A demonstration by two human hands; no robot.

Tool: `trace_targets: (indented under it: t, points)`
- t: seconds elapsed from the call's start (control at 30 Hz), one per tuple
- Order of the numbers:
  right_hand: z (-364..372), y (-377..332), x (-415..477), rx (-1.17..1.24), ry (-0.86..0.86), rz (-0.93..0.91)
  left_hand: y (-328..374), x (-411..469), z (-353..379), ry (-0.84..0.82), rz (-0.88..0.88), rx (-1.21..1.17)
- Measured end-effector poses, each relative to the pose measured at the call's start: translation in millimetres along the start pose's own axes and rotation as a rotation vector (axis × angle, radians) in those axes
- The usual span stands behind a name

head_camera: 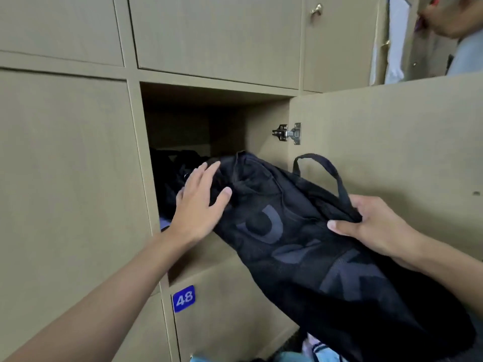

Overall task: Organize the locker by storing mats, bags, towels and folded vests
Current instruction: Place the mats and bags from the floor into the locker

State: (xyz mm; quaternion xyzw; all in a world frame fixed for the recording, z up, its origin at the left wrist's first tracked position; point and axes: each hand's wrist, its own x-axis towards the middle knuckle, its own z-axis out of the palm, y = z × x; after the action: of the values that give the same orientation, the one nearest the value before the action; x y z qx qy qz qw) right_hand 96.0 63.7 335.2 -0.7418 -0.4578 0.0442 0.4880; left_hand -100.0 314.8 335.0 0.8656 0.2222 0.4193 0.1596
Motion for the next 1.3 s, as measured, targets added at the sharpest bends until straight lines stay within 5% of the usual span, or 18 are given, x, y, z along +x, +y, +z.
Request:
trace_targets:
  t: [0.33, 0.47, 0.83, 1.07, 1.3]
  points:
    - [25.5, -16.6, 119.0, 0.253, 0.157, -0.062, 6.7, 25.1, 66.2, 0.032, -0.459, -0.891]
    - [40.4, -13.6, 157.5, 0.335, 0.180, -0.065, 7.3, 52.9, 85.7, 0.012, -0.403, -1.080]
    - [113.2, -35.7, 303.2, 0.537, 0.126, 0.012, -42.3, 153.5, 68.4, 0.313, -0.472, -0.847]
    - [153.8, -31.1, 331.6, 0.278, -0.351, 0.185, -78.0, 165.2, 89.0, 0.274, -0.583, -0.587]
    - [151.6, 0.9, 319.4, 0.397, -0.443, 0.055, -87.9, 168.2, 114.1, 0.319, -0.512, -0.473]
